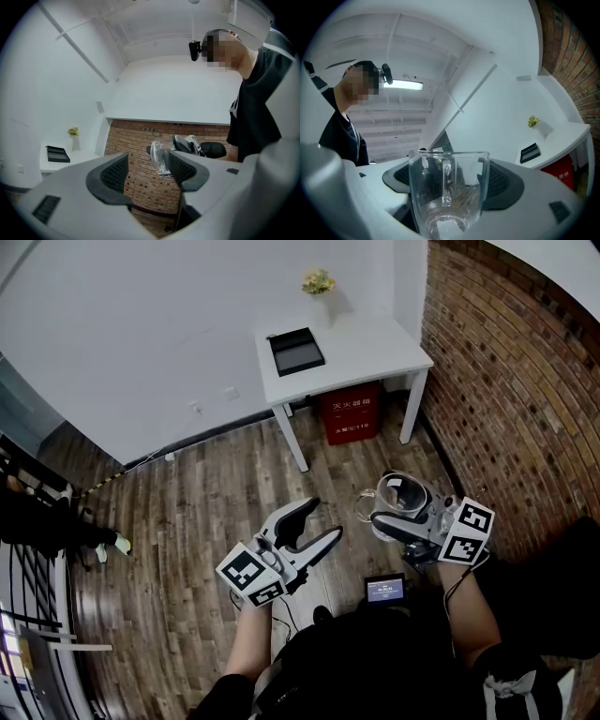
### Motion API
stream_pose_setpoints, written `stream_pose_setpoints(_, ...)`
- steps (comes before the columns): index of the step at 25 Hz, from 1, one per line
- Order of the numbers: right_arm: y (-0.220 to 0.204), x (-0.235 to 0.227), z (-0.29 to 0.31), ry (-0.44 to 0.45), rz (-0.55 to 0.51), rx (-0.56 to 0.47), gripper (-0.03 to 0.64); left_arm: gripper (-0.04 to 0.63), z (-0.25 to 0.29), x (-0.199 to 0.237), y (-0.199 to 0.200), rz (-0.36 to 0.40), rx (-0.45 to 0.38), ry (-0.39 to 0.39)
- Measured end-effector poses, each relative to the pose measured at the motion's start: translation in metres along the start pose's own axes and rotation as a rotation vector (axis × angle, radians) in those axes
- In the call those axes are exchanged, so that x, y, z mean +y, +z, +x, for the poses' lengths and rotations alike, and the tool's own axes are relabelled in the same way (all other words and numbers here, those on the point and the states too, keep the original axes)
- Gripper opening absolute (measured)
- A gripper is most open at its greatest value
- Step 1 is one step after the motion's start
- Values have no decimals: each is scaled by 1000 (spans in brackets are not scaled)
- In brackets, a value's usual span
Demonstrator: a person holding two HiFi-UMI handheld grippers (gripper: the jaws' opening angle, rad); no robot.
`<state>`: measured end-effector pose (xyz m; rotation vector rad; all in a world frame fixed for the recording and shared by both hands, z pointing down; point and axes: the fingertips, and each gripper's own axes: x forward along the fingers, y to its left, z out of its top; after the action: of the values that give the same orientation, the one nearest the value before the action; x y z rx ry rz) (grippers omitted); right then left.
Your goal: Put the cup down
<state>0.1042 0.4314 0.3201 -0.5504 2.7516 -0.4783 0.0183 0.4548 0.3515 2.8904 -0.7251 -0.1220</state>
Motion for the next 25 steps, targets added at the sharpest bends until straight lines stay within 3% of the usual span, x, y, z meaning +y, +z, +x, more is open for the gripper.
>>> stream_pose_setpoints(7,-3,-11,-5,22,2,30,410,264,13,7,-2,-15,-14,24)
stream_pose_setpoints(16,-2,-38,-18,35,40,38,410,254,30,15,-19,-16,28,85)
stream_pose_setpoints(25,0,-83,-12,11,63,39,410,249,57,55,-28,-32,48,87)
